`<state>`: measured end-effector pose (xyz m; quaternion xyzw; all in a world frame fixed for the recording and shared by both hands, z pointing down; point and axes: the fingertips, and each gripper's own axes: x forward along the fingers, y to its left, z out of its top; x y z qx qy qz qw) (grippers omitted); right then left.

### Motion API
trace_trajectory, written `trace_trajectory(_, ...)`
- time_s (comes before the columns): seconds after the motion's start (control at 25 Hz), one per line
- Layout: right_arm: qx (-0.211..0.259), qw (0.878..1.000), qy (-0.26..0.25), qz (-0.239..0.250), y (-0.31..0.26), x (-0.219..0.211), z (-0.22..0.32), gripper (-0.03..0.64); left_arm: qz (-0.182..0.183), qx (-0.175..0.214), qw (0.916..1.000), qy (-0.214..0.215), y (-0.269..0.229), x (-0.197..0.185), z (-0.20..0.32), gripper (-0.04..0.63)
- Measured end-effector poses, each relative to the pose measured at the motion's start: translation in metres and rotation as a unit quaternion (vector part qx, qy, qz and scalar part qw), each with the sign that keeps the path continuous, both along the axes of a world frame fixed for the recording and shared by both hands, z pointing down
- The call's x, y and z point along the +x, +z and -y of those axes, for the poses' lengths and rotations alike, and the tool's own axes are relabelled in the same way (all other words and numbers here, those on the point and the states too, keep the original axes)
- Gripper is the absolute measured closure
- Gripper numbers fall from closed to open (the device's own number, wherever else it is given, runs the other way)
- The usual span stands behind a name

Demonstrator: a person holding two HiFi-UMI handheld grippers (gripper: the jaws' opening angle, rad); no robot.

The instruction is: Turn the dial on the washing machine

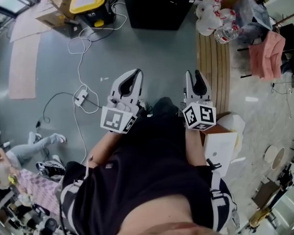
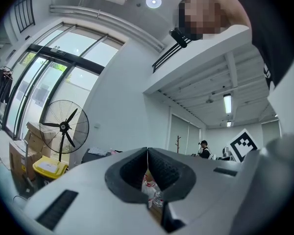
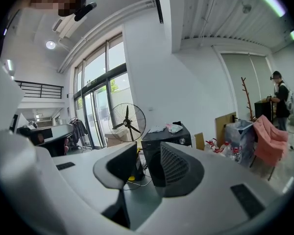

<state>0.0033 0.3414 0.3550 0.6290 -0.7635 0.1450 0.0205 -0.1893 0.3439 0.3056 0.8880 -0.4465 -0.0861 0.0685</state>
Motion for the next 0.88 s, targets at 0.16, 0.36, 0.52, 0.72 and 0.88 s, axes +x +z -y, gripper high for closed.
trace_trajectory(0.16,-0.003,1.000,0.004,0.007,0.010,0.006,0.030,0.462,0.002,-0.016,0.9999,-0.001,0.015,0.002,0.023,0.572)
trace_trajectory(0.36,-0.003,1.000,0.002,0.013,0.029,0.030,0.098,0.462,0.011,-0.015,0.9998,-0.010,0.029,0.020,0.082,0.572)
trace_trajectory(0.52,-0.002,1.000,-0.010,0.012,0.033,0.062,0.174,0.462,0.019,-0.011,0.9995,-0.024,0.027,0.051,0.153,0.573)
trace_trajectory(0.72,-0.008,0.999,-0.034,0.012,0.027,0.110,0.287,0.462,0.017,0.000,0.9991,-0.039,0.003,0.104,0.256,0.572)
trace_trajectory(0.88,-0.010,0.998,-0.050,0.020,0.030,0.142,0.366,0.462,0.016,0.011,0.9984,-0.054,-0.005,0.140,0.320,0.572)
